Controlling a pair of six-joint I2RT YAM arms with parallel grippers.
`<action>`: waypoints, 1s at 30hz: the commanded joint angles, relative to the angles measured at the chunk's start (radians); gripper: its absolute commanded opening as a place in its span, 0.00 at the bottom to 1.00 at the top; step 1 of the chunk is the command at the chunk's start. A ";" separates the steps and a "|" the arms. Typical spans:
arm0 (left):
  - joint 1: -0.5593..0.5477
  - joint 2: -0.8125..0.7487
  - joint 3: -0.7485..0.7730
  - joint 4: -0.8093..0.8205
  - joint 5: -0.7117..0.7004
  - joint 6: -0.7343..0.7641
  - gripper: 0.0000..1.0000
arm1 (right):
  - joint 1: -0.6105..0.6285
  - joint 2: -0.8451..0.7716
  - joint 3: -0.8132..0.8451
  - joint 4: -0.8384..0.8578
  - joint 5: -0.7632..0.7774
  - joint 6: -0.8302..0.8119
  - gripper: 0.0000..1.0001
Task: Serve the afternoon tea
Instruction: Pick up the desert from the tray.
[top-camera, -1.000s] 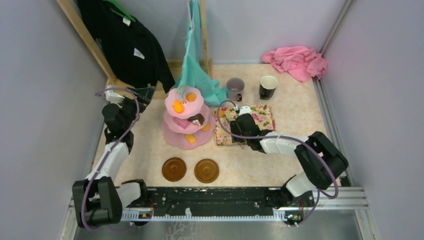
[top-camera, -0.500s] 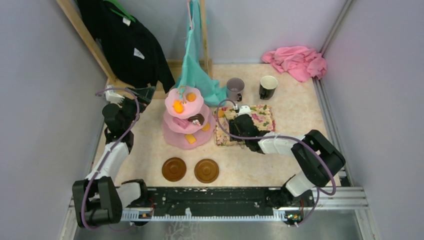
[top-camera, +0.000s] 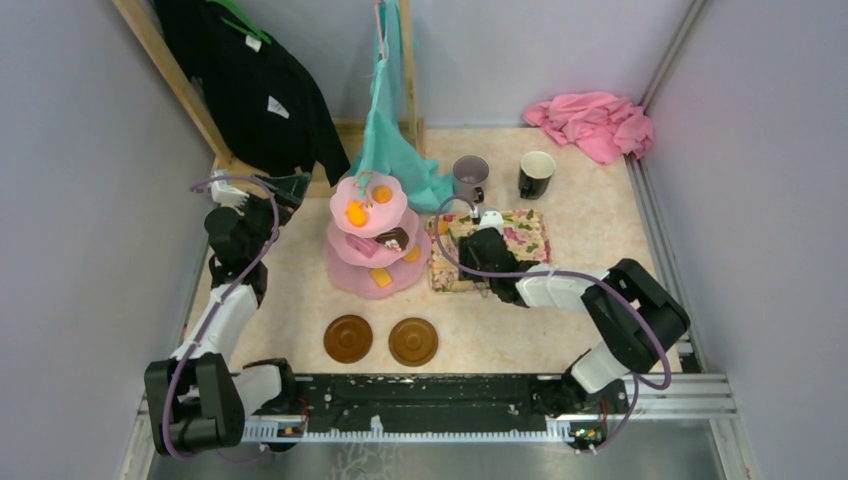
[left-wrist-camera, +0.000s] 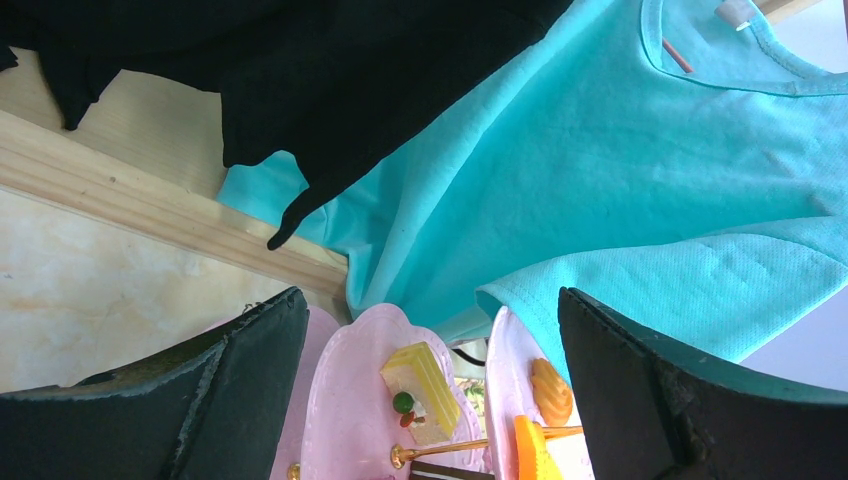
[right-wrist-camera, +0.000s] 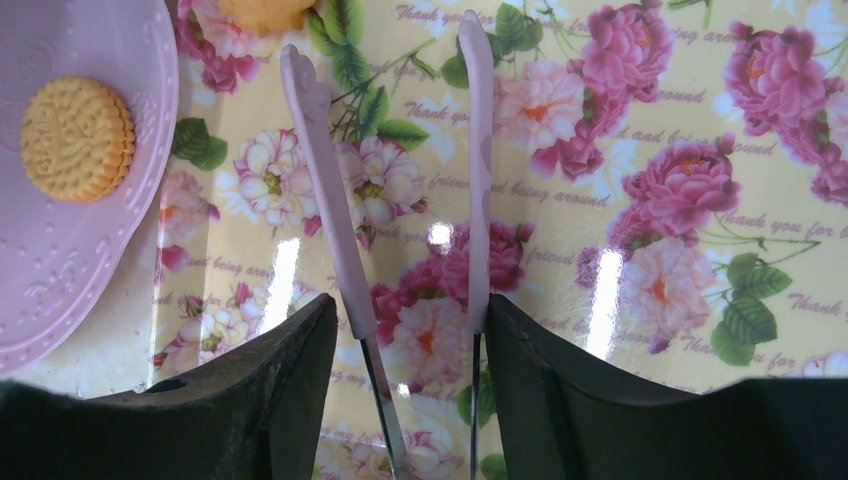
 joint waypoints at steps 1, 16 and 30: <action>-0.004 -0.002 -0.007 0.011 -0.005 0.018 0.99 | 0.012 0.024 -0.006 -0.166 -0.005 0.030 0.55; -0.004 -0.005 -0.008 0.011 -0.007 0.015 0.99 | 0.058 0.088 0.053 -0.265 0.085 0.006 0.44; -0.005 0.001 -0.007 0.012 -0.008 0.016 0.99 | 0.077 -0.015 0.101 -0.330 0.021 -0.104 0.43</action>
